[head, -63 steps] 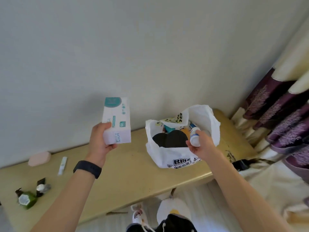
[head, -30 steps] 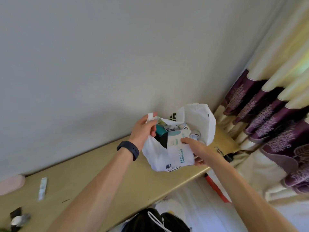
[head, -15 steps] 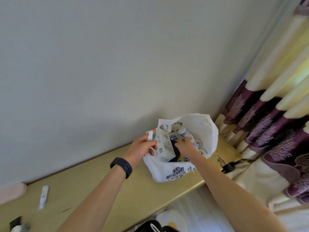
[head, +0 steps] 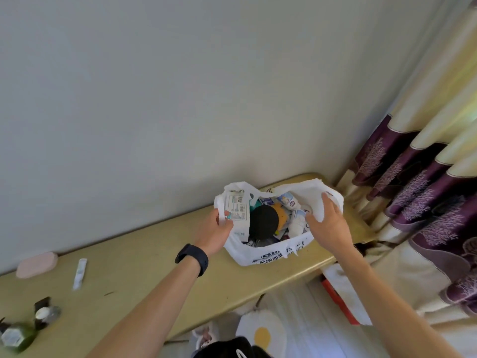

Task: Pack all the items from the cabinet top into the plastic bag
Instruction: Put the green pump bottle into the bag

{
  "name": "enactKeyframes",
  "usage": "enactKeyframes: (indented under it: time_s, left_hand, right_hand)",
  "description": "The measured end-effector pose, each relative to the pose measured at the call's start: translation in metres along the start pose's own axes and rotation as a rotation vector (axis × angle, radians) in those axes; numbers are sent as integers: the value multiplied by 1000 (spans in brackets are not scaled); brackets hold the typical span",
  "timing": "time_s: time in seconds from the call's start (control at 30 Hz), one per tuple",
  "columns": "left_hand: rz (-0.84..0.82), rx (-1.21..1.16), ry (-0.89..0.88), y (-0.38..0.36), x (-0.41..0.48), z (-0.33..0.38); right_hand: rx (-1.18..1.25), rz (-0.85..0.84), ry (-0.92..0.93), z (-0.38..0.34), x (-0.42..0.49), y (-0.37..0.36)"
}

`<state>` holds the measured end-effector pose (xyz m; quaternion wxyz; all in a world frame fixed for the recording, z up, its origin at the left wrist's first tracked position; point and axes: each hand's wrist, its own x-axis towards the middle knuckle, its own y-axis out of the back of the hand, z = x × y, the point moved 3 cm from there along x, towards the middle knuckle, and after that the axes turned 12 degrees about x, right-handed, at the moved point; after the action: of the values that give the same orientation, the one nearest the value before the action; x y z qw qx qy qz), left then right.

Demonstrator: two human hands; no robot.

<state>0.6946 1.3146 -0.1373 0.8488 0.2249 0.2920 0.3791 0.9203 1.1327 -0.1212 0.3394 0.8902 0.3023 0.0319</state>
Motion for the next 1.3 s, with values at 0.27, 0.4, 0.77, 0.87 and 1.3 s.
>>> enactKeyframes:
  time_s: [0.27, 0.4, 0.77, 0.87, 1.3]
  left_hand:
    - [83, 216, 132, -31, -76, -75]
    - [-38, 332, 264, -52, -136, -137]
    - [-35, 398, 596, 14, -229, -291]
    - [-23, 391, 644, 57, -228, -339]
    - [-207, 442, 725, 182, -189, -518]
  right_hand:
    - [91, -293, 285, 20, -107, -61]
    - [-3, -537, 361, 37, -154, -117]
    - [-283, -978, 597, -12, -231, -275]
    - [-336, -1035, 598, -51, -237, -331]
    - [-521, -1134, 634, -223, -258, -599]
